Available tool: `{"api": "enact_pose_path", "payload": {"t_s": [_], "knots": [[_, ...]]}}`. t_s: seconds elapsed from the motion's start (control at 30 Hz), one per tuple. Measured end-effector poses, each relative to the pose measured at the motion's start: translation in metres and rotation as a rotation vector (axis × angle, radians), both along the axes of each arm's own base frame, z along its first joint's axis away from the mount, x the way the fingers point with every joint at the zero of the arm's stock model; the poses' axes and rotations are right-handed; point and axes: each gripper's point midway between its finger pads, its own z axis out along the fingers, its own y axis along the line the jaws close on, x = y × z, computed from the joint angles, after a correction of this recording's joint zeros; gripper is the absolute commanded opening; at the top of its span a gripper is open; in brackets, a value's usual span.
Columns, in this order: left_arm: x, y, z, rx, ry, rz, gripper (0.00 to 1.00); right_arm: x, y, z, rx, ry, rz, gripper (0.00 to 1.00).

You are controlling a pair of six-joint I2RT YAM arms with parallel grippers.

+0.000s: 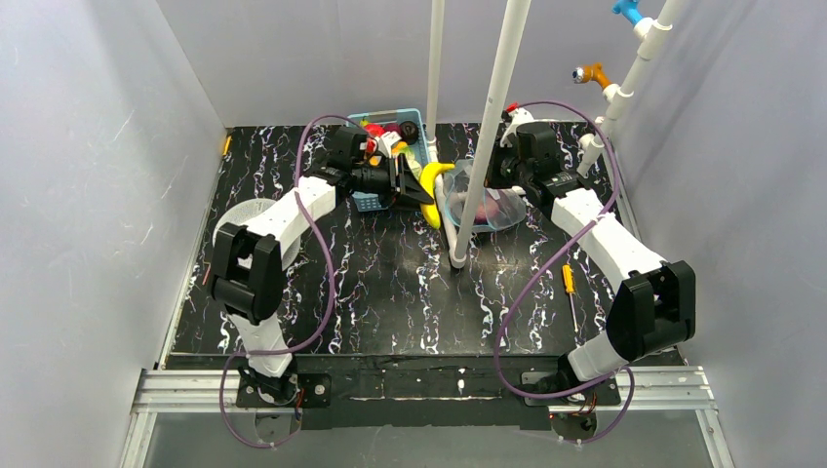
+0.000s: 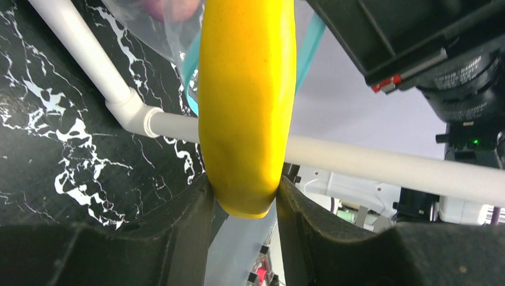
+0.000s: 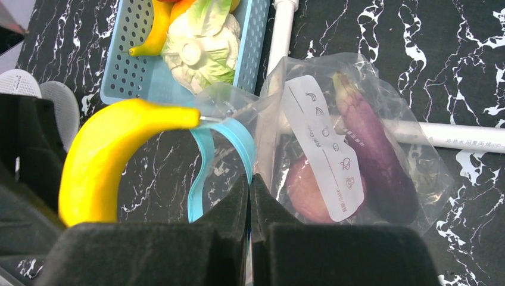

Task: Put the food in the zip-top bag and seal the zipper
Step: Place the fake fruit in the zipper food storage bag.

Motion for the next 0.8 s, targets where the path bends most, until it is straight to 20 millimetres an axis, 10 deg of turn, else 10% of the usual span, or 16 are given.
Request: {"api": "enact_pose_path", "payload": {"t_s": [0.5,0.8], "knots": [[-0.006,0.012,0.043,0.006,-0.142,0.06,0.0,0.001,-0.002,0.0,-0.007,-0.002,-0.013,0.01],[-0.023,0.005,0.025,0.016,-0.056,0.004,0.0,0.002,-0.001,0.0,0.007,0.003,-0.025,0.01]]}}
